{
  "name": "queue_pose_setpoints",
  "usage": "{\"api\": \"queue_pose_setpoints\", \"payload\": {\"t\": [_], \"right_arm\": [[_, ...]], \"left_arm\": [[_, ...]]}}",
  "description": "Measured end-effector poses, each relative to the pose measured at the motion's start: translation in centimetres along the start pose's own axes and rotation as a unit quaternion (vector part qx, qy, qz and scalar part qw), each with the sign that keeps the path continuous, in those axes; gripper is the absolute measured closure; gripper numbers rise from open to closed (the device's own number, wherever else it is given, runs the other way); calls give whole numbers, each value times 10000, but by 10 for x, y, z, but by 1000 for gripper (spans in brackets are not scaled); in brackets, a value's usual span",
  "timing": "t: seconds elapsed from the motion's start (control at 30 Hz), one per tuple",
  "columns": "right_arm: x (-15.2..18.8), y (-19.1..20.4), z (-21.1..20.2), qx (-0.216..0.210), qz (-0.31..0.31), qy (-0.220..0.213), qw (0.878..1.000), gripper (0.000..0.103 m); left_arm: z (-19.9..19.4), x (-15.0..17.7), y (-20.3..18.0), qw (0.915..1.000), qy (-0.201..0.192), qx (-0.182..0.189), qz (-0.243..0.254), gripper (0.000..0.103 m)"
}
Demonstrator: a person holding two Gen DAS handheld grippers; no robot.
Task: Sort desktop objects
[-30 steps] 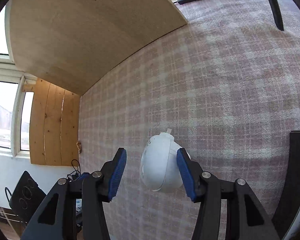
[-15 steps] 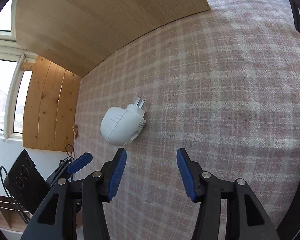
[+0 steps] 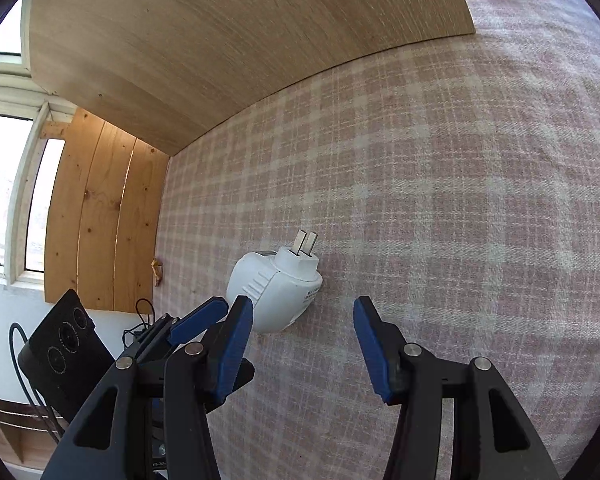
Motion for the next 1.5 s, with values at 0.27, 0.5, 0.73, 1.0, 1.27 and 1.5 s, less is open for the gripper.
{"api": "queue_pose_setpoints", "payload": {"t": [0.27,0.5,0.73,1.0,1.27,1.5], "right_arm": [[-5,1,3,-34,42,95,9999,53],[-4,-5,-2,-27,23,93,9999,53],[-5,0,2,146,-211,212,9994,51],[3,-9,1,152,-201,136,9996,51],[5,-14,14,578,-502,170,9969,54],[6,-16,24,613,-749,210,9951,73]], "left_arm": [[8,0,-44,9983,66,511,264,31],[23,1,-71,9962,217,678,503,31],[15,8,-74,9956,148,790,472,31],[7,17,-23,9991,155,381,61,31],[38,17,-17,9979,408,488,88,31],[44,17,-30,9972,483,463,329,31]]}}
Point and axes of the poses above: each gripper's, at about its wrist camera, not at the fingertips, and z roughly the way its jaws point, y to its left, x to its underside, the point moved 7 cm from there along z, roughly the way its jaws point, and after that the axes turned 8 degrees about -x, right-handed, at the moved point
